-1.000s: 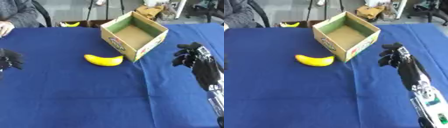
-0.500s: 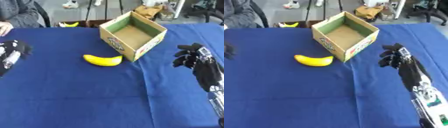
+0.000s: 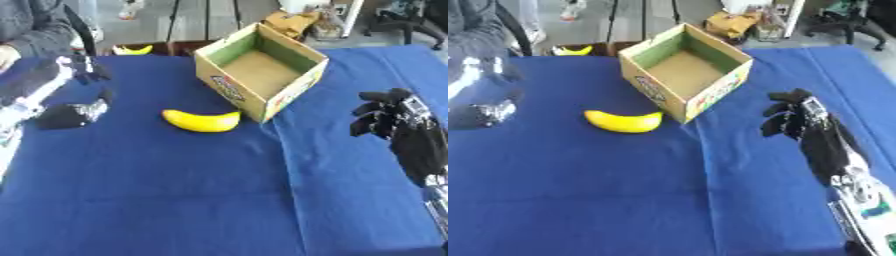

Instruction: Pick up objects on the table and place them in the box.

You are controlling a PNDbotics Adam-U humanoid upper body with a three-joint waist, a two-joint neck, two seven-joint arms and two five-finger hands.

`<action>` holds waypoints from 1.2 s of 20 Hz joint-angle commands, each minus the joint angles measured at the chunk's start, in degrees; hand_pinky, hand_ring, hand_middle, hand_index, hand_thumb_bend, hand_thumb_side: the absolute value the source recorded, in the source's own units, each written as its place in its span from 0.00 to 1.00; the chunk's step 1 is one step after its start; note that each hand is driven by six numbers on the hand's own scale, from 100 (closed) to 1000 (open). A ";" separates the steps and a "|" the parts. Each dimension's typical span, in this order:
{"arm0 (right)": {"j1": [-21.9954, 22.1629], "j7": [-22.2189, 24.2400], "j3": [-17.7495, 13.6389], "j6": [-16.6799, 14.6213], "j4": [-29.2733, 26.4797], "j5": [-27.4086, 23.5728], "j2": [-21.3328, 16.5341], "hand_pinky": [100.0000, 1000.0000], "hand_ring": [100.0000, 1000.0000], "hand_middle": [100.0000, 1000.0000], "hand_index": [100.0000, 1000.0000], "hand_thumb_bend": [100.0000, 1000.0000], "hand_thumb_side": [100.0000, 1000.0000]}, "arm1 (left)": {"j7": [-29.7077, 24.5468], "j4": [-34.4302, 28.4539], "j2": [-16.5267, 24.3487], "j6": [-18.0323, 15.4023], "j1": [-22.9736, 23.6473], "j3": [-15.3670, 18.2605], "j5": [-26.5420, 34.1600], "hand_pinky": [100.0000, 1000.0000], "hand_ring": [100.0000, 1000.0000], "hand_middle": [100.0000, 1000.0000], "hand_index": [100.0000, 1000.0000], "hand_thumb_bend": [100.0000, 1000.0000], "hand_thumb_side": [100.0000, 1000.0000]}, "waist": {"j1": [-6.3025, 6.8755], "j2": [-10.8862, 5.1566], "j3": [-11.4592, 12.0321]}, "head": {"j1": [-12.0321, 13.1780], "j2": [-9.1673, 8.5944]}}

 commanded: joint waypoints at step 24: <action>-2.75 1.65 0.98 -0.02 -2.23 -0.48 -1.93 0.53 0.52 0.55 0.79 0.00 1.00 | 4.90 19.84 -8.68 -6.21 -10.99 -1.26 -21.22 0.63 0.66 0.63 0.72 0.37 0.52 | 1.22 1.03 -8.11 | 3.40 -0.35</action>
